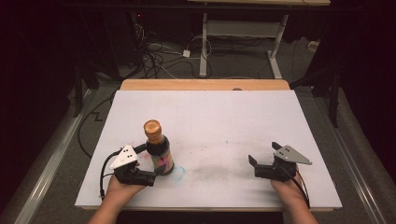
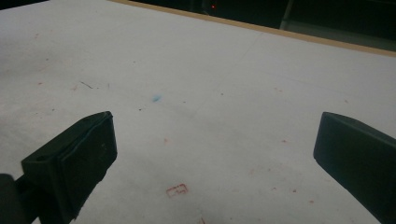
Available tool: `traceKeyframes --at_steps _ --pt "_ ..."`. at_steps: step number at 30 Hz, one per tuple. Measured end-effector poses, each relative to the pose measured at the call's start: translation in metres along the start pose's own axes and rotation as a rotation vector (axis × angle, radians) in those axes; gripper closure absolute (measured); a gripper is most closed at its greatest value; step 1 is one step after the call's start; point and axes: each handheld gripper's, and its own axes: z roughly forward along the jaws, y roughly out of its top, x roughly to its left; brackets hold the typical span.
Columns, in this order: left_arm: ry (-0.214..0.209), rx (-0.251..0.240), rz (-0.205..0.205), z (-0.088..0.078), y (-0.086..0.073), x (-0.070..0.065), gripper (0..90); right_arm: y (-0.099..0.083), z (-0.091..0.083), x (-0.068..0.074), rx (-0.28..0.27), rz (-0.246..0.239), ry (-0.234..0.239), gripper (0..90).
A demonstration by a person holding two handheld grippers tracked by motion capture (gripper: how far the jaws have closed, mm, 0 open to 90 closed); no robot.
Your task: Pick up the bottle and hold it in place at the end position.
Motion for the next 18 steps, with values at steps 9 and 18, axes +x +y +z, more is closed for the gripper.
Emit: traceKeyframes --at_steps 9,18 --pt "0.005 -0.005 -0.001 0.0074 0.0024 0.0012 0.0 0.0012 -0.0017 -0.0006 -0.01 0.013 -0.013 0.1" --pt "-0.008 0.006 0.005 0.0107 0.0007 -0.0007 7.3 0.0006 0.0001 0.0015 -0.004 -0.012 -0.003 0.0"
